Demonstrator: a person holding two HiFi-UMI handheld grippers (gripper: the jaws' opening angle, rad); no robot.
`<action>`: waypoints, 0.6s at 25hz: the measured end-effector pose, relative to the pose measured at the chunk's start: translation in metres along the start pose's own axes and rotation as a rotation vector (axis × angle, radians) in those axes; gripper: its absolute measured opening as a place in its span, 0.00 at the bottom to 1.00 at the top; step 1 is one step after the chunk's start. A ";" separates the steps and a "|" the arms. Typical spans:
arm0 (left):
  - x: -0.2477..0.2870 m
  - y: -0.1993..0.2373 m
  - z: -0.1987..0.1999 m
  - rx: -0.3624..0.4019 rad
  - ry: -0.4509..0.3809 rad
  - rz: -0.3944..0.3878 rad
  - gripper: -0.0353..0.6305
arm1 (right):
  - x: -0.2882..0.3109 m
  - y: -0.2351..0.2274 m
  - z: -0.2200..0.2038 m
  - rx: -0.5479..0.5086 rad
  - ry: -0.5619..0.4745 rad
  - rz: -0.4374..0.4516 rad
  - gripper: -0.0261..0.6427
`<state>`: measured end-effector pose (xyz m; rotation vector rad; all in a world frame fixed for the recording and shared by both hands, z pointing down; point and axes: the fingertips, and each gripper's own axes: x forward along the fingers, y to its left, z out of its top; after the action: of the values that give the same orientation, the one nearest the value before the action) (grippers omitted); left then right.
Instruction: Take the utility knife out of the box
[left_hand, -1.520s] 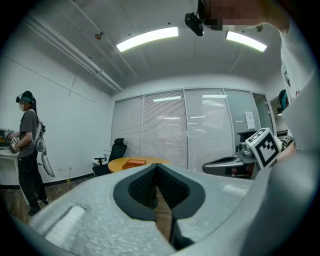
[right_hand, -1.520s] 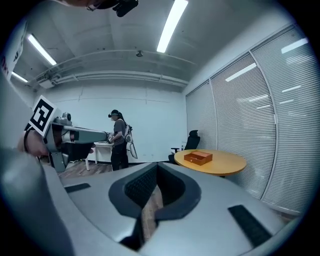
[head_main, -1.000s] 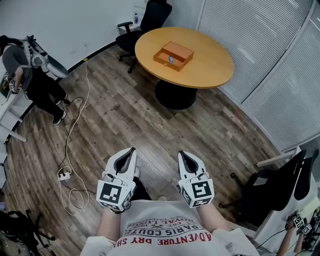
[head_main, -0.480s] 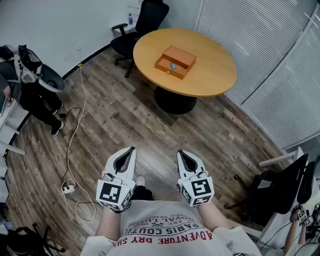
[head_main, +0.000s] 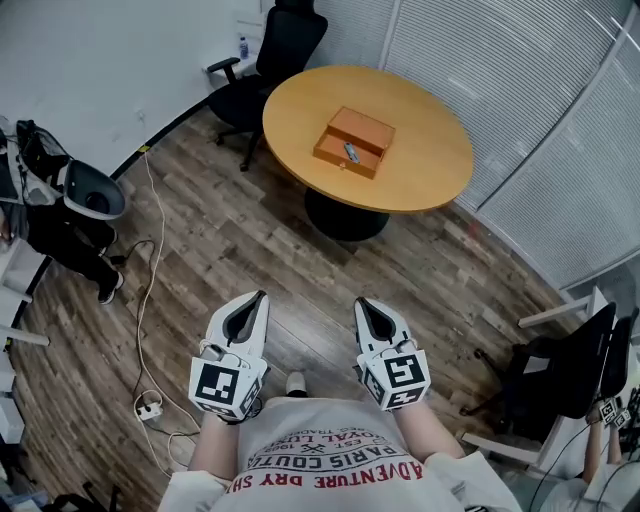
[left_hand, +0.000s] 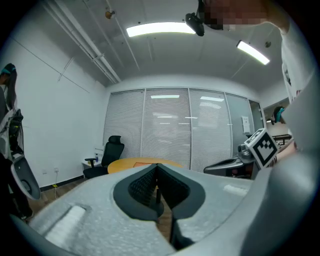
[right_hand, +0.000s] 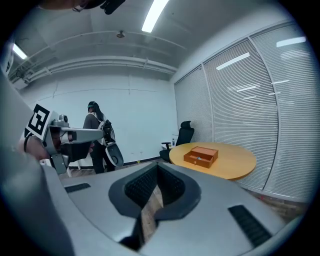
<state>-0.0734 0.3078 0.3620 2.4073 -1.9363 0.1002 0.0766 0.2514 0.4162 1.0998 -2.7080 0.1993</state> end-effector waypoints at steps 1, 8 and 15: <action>0.002 0.008 0.000 -0.001 0.001 -0.007 0.05 | 0.007 0.002 0.002 0.001 0.001 -0.007 0.05; 0.018 0.048 -0.010 -0.032 0.018 -0.030 0.05 | 0.043 0.012 0.000 0.030 0.046 -0.033 0.05; 0.045 0.065 -0.017 -0.025 0.031 -0.027 0.05 | 0.075 -0.007 0.001 0.041 0.053 -0.039 0.05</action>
<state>-0.1274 0.2517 0.3826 2.3998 -1.8804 0.1109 0.0291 0.1957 0.4344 1.1408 -2.6448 0.2755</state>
